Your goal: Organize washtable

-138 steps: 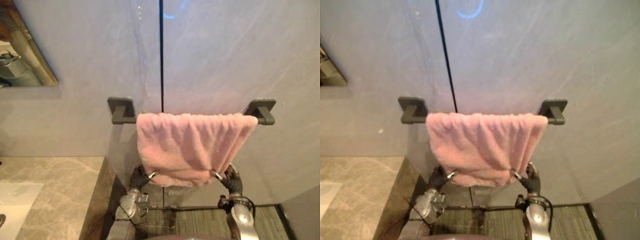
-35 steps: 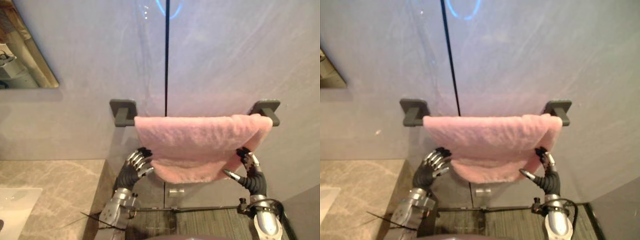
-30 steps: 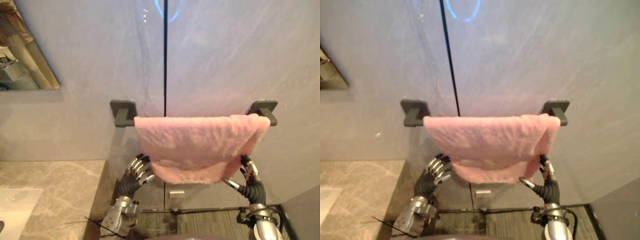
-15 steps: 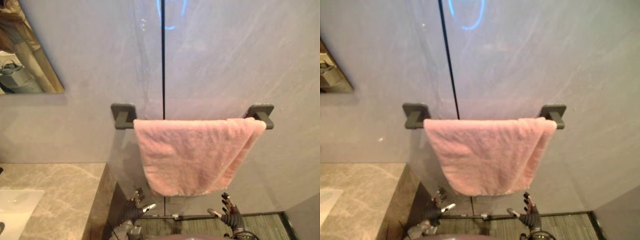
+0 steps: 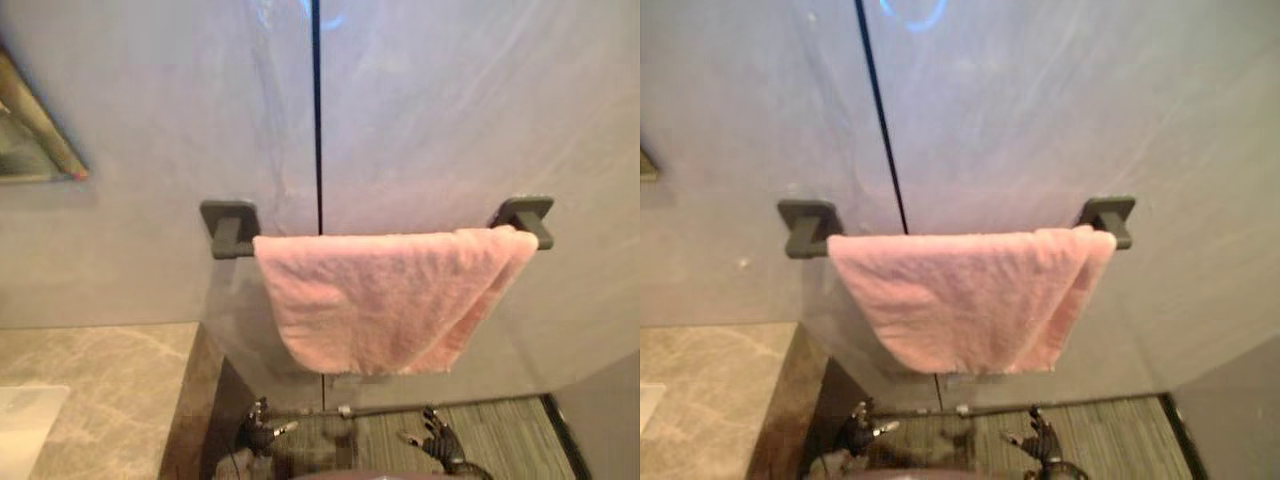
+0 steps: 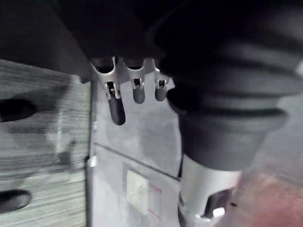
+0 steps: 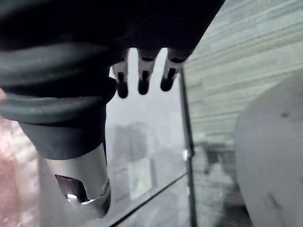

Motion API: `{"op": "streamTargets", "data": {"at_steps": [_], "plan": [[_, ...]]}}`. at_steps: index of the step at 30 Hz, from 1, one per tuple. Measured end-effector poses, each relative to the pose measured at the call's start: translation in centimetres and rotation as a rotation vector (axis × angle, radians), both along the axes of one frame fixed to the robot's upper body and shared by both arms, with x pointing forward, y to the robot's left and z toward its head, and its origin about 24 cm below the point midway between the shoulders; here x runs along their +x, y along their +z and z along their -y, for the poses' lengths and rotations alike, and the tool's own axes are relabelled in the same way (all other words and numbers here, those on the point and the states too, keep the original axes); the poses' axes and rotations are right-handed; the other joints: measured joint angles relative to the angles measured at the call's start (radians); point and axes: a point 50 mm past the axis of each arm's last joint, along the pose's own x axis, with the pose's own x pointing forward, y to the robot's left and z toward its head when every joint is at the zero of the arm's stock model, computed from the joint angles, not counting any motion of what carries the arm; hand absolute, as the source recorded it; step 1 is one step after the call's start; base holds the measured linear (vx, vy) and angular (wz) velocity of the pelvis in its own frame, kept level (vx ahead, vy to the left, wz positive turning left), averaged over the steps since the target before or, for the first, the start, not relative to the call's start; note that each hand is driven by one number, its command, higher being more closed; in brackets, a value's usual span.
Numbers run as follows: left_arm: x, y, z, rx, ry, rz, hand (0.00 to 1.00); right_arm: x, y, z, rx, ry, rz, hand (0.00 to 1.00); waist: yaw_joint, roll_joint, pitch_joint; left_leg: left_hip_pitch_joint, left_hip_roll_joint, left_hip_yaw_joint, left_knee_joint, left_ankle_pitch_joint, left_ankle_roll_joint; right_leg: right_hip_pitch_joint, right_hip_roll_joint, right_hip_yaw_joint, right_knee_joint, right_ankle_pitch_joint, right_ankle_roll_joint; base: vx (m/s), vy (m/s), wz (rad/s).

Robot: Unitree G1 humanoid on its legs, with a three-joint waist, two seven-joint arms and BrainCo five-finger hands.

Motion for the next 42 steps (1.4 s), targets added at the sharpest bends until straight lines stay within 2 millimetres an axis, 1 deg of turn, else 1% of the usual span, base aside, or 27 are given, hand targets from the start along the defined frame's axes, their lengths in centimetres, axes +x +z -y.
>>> {"op": "streamTargets", "data": {"at_steps": [2, 3, 4, 5, 7, 9, 10, 11, 13, 15, 17, 19, 20, 21, 22, 23, 24, 26, 29, 31, 33, 34, 35, 36, 37, 38, 42], "plan": [[0.9, 0.2, -0.2, 0.011, 0.018, 0.013, 0.0, 1.2, 0.2, -0.6, 0.005, 0.023, 0.018, 0.0, 0.016, 0.001, 0.023, -0.072, 0.036, 0.002, 0.048, -0.007, 0.002, -0.053, 0.021, 0.017, 0.004, 0.039, 0.033, -0.04, -0.025, -0.07], [0.9, 0.2, -0.2, 0.009, 0.023, 0.014, 0.0, 1.3, 0.2, -0.7, 0.004, 0.027, 0.019, 0.0, 0.016, 0.009, 0.031, -0.084, 0.05, 0.002, 0.053, -0.005, 0.003, -0.06, 0.024, 0.014, 0.043, 0.024, 0.011, 0.04, 0.006, 0.24], [1.0, 0.1, 0.2, 0.002, 0.025, 0.012, 0.0, 1.2, 0.1, -0.9, 0.005, 0.027, 0.016, 0.0, 0.017, 0.017, 0.036, -0.081, 0.055, -0.018, 0.063, -0.005, 0.002, -0.075, 0.003, -0.002, 0.205, -0.042, -0.011, 0.08, -0.04, 0.48], [1.0, 0.1, 0.1, 0.012, 0.019, 0.012, 0.0, 0.8, -0.1, -0.9, 0.006, 0.031, -0.003, 0.0, 0.019, 0.015, 0.033, -0.094, 0.058, -0.039, 0.084, -0.005, 0.002, -0.069, -0.031, 0.002, 0.331, -0.076, 0.006, 0.08, -0.04, 0.56], [1.2, 0.2, -0.5, 0.035, 0.016, 0.016, 0.0, 1.0, -0.1, -1.0, 0.006, 0.034, 0.0, 0.0, 0.023, 0.007, 0.028, -0.151, 0.073, -0.073, 0.143, -0.004, 0.0, -0.046, -0.093, 0.038, 0.426, -0.086, 0.015, -0.02, -0.235, 0.54], [1.1, 0.2, -1.0, 0.044, 0.035, 0.009, 0.0, 1.5, 0.1, -1.1, 0.004, 0.044, 0.013, 0.0, 0.025, -0.003, 0.017, -0.227, 0.103, -0.105, 0.204, 0.001, -0.008, -0.01, -0.141, 0.095, 0.41, -0.073, 0.001, -0.1, -0.378, 0.42], [1.4, 0.2, -1.4, 0.054, 0.035, 0.008, 0.0, 1.7, 0.1, -1.3, 0.003, 0.058, 0.019, 0.0, 0.033, -0.009, 0.013, -0.279, 0.123, -0.13, 0.234, 0.018, -0.034, 0.017, -0.162, 0.136, 0.352, 0.016, -0.035, -0.16, -0.467, 0.36], [1.8, 0.1, -1.8, 0.067, 0.033, 0.0, 0.0, 2.1, 0.2, -1.4, -0.004, 0.078, 0.021, 0.0, 0.039, -0.002, 0.012, -0.32, 0.149, -0.167, 0.24, 0.041, -0.069, 0.046, -0.13, 0.177, 0.278, 0.011, 0.016, -0.19, -0.486, 0.29], [1.5, -0.2, -1.2, 0.059, 0.042, -0.019, 0.0, 2.9, 0.5, -1.1, -0.034, 0.123, 0.035, 0.0, 0.045, 0.042, 0.009, -0.334, 0.203, -0.225, 0.214, 0.066, -0.077, 0.049, -0.052, 0.197, 0.261, -0.04, 0.042, -0.25, -0.51, 0.12], [1.6, -0.2, -0.8, 0.053, 0.038, -0.013, 0.0, 3.2, 0.7, -0.9, -0.055, 0.139, 0.049, 0.0, 0.043, 0.034, 0.001, -0.354, 0.23, -0.239, 0.217, 0.119, -0.104, 0.055, -0.032, 0.217, 0.29, -0.156, 0.081, -0.23, -0.506, 0.33], [2.0, 0.0, -0.6, 0.052, 0.053, 0.006, 0.0, 3.7, 1.2, -1.0, -0.064, 0.138, 0.079, 0.0, 0.047, 0.024, -0.001, -0.379, 0.237, -0.266, 0.223, 0.145, -0.128, 0.076, -0.011, 0.172, 0.278, -0.281, 0.082, -0.23, -0.469, 0.55], [2.0, 0.0, -0.1, 0.038, 0.057, 0.007, 0.0, 4.3, 1.6, -1.1, -0.073, 0.129, 0.107, 0.0, 0.041, 0.052, 0.005, -0.398, 0.273, -0.299, 0.16, 0.276, -0.109, 0.098, 0.05, 0.076, 0.267, -0.342, 0.029, -0.25, -0.377, 0.9], [2.1, 0.0, 0.4, 0.026, 0.053, 0.005, 0.0, 4.2, 1.5, -1.1, -0.078, 0.123, 0.106, 0.0, 0.038, 0.062, 0.012, -0.387, 0.279, -0.277, 0.052, 0.455, -0.06, 0.103, 0.082, 0.013, 0.269, -0.336, 0.016, -0.36, -0.405, 1.27], [2.7, 0.3, 0.5, 0.026, 0.051, 0.028, 0.0, 3.8, 1.3, -1.3, -0.069, 0.107, 0.093, 0.0, 0.047, 0.045, 0.023, -0.398, 0.266, -0.183, 0.114, 0.401, -0.08, 0.105, 0.081, -0.058, 0.266, -0.33, -0.051, -0.34, -0.392, 1.31], [2.9, 0.4, 0.6, 0.024, 0.048, 0.032, 0.0, 3.6, 1.2, -1.2, -0.07, 0.101, 0.085, 0.0, 0.047, 0.044, 0.024, -0.405, 0.247, -0.143, 0.186, 0.307, -0.062, 0.109, 0.08, -0.091, 0.263, -0.336, -0.077, -0.24, -0.298, 1.4], [2.6, 0.2, 0.9, 0.02, 0.039, 0.019, 0.0, 3.5, 1.2, -0.8, -0.074, 0.081, 0.082, 0.0, 0.031, 0.048, 0.029, -0.421, 0.204, -0.083, 0.287, 0.163, 0.023, 0.115, 0.076, -0.153, 0.262, -0.348, -0.108, -0.16, -0.207, 1.14], [2.8, 0.3, 1.0, 0.02, 0.031, 0.027, 0.0, 3.3, 1.1, -0.6, -0.074, 0.065, 0.077, 0.0, 0.026, 0.041, 0.033, -0.431, 0.184, -0.084, 0.316, 0.127, 0.049, 0.113, 0.061, -0.195, 0.262, -0.354, -0.12, -0.2, -0.183, 1.26], [3.2, 0.5, 1.0, 0.019, 0.031, 0.04, 0.0, 2.2, 0.5, 0.0, -0.073, 0.03, 0.036, 0.0, 0.026, 0.014, 0.034, -0.42, 0.103, -0.046, 0.543, -0.002, 0.016, 0.096, 0.0, -0.307, 0.261, -0.354, -0.128, -0.2, -0.154, 0.87], [2.5, -0.2, 1.0, 0.02, 0.023, -0.015, 0.0, 0.0, -0.8, 0.0, -0.059, 0.016, -0.063, 0.0, 0.007, 0.013, 0.032, -0.329, 0.093, 0.053, 0.619, -0.188, 0.017, 0.084, -0.004, -0.418, 0.25, -0.34, -0.139, -0.12, -0.074, 1.08], [2.2, -0.5, 0.8, 0.028, 0.016, -0.037, 0.0, 0.1, -0.8, 0.3, -0.067, 0.011, -0.066, 0.0, -0.009, 0.015, 0.029, -0.277, 0.096, 0.128, 0.533, -0.234, 0.027, 0.086, 0.0, -0.483, 0.247, -0.337, -0.137, -0.04, -0.017, 1.33], [1.9, -0.6, 0.1, 0.055, -0.001, -0.048, 0.0, -0.1, -1.2, 0.2, -0.056, -0.005, -0.092, 0.0, -0.019, -0.022, 0.019, -0.229, 0.027, 0.114, 0.349, -0.144, 0.051, 0.099, -0.003, -0.495, 0.185, -0.279, -0.124, -0.02, -0.004, 1.09], [1.6, -0.7, -0.2, 0.063, 0.0, -0.059, 0.0, -0.1, -1.3, 0.0, -0.051, -0.004, -0.097, 0.0, -0.008, -0.024, 0.013, -0.18, 0.002, 0.108, 0.234, -0.078, 0.053, 0.112, 0.008, -0.486, 0.144, -0.222, -0.118, 0.01, -0.011, 0.36], [0.7, -1.1, -0.2, 0.068, -0.004, -0.093, 0.0, 0.1, -1.2, -0.1, -0.046, 0.002, -0.089, 0.0, -0.011, 0.008, 0.008, -0.114, 0.0, 0.091, 0.086, 0.003, 0.055, 0.118, 0.042, -0.463, 0.108, -0.155, -0.115, 0.0, 0.001, 0.22], [0.3, -1.3, -0.4, 0.076, -0.005, -0.107, 0.0, 0.1, -1.2, -0.3, -0.042, 0.003, -0.087, 0.0, -0.015, 0.026, 0.011, -0.099, 0.002, 0.084, 0.052, 0.024, 0.052, 0.123, 0.053, -0.439, 0.082, -0.16, -0.115, -0.02, -0.001, 0.16], [0.1, -1.4, -0.7, 0.08, 0.003, -0.121, 0.0, 0.2, -1.2, -0.4, -0.038, 0.009, -0.083, 0.0, -0.015, 0.018, 0.005, -0.082, -0.003, 0.082, 0.023, 0.04, 0.051, 0.142, 0.051, -0.409, -0.015, -0.165, -0.115, -0.07, -0.059, 0.11], [-0.1, -1.5, -1.1, 0.092, -0.002, -0.135, 0.0, 0.3, -1.3, -0.7, -0.036, 0.029, -0.091, 0.0, -0.018, 0.01, 0.01, -0.058, -0.024, 0.073, -0.022, 0.067, 0.043, 0.165, 0.032, -0.387, -0.101, -0.079, -0.092, -0.07, -0.072, 0.06], [-1.1, -2.0, -1.2, 0.095, -0.013, -0.175, 0.0, 0.6, -1.4, -0.2, -0.054, 0.053, -0.102, 0.0, -0.016, 0.035, 0.01, -0.006, -0.038, 0.059, -0.122, 0.108, 0.025, 0.153, 0.038, -0.351, -0.091, -0.076, -0.08, -0.1, -0.018, -0.25]]}}
